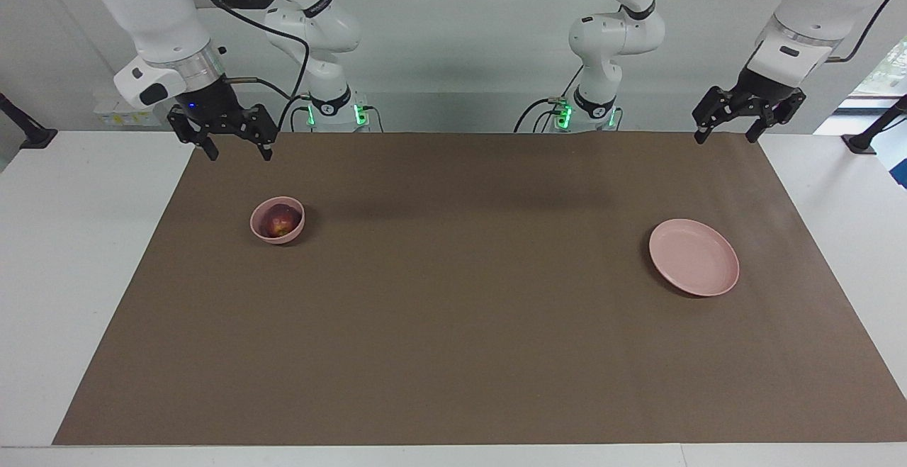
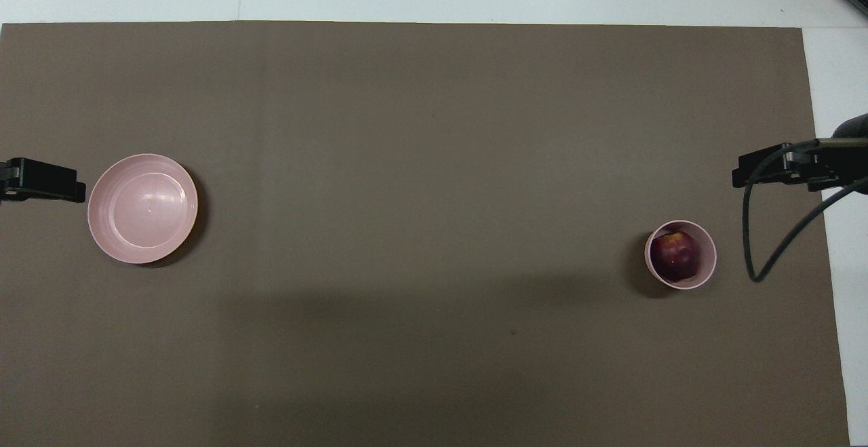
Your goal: Move apple from plate to bowl
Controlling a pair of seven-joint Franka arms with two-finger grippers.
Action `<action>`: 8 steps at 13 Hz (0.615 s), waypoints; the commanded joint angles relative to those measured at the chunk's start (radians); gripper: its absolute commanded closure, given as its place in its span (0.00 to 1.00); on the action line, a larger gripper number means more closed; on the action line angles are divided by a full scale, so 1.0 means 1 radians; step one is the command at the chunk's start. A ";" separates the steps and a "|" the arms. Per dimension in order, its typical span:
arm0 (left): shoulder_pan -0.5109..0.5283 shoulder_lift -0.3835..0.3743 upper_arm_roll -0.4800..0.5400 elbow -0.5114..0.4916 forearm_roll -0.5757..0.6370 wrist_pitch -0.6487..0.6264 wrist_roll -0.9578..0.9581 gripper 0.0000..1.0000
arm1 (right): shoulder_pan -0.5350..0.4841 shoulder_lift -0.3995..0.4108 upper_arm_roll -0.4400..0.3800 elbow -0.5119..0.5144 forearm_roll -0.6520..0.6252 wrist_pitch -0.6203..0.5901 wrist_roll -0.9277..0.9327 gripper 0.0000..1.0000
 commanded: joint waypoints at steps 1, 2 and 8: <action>0.004 -0.028 0.000 -0.032 -0.013 0.010 -0.001 0.00 | 0.004 0.062 0.010 0.137 -0.043 -0.085 0.017 0.00; 0.004 -0.028 0.000 -0.032 -0.013 0.010 -0.003 0.00 | 0.009 0.062 0.012 0.136 -0.054 -0.085 0.011 0.00; 0.004 -0.028 0.000 -0.032 -0.013 0.010 -0.004 0.00 | 0.018 0.062 0.019 0.143 -0.055 -0.162 0.010 0.00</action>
